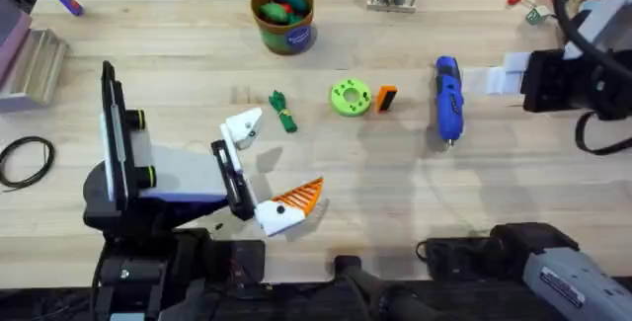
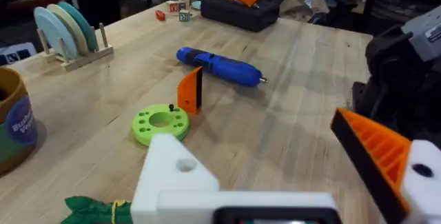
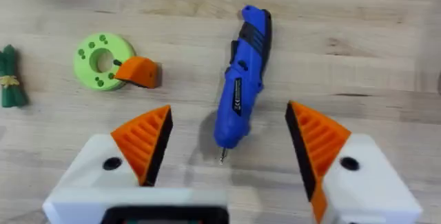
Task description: Pick up the gripper from the table and insert it into the empty holder that is missing its gripper. Then pick up a screw, insert it into the mounting hole, and use the screwdriver to tighten it. Finally, clean up the table by picking up the vegetable and placing it into the bucket.
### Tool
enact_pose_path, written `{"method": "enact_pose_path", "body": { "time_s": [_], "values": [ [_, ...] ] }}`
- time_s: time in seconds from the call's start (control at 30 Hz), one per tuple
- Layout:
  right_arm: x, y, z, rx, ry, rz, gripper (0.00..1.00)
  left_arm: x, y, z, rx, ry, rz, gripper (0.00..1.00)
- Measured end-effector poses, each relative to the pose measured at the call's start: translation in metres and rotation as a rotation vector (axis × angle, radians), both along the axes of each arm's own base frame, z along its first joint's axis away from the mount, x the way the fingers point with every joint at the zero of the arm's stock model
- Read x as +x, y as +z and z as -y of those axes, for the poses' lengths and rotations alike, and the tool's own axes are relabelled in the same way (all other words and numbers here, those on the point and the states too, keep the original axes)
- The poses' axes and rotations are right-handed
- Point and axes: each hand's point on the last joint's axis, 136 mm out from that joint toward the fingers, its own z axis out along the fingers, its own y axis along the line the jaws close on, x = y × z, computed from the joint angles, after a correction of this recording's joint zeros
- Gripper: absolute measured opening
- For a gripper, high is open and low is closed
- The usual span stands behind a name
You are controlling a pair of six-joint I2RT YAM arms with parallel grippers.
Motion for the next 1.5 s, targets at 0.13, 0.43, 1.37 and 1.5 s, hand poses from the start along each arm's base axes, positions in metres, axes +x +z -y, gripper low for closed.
{"method": "enact_pose_path", "body": {
  "time_s": [0.13, 0.43, 1.37, 1.5],
  "values": [
    [0.000, 0.000, 0.000, 0.000, 0.000, 0.000, 0.992, 0.000, 0.000, 0.000, 0.000, 0.000, 0.000, 0.987],
    [0.008, 0.007, 0.000, 0.028, -0.032, 0.040, 0.991, 0.000, 0.000, 0.000, 0.000, 0.000, 0.001, 0.986],
    [0.013, 0.024, -0.107, 0.072, 0.065, -0.276, 0.991, 0.000, 0.000, 0.000, 0.000, 0.000, 0.000, 0.986],
    [0.018, 0.003, -0.121, 0.039, 0.092, -0.342, 0.991, 0.000, 0.000, 0.000, 0.000, 0.000, 0.000, 0.986]
  ]
}}
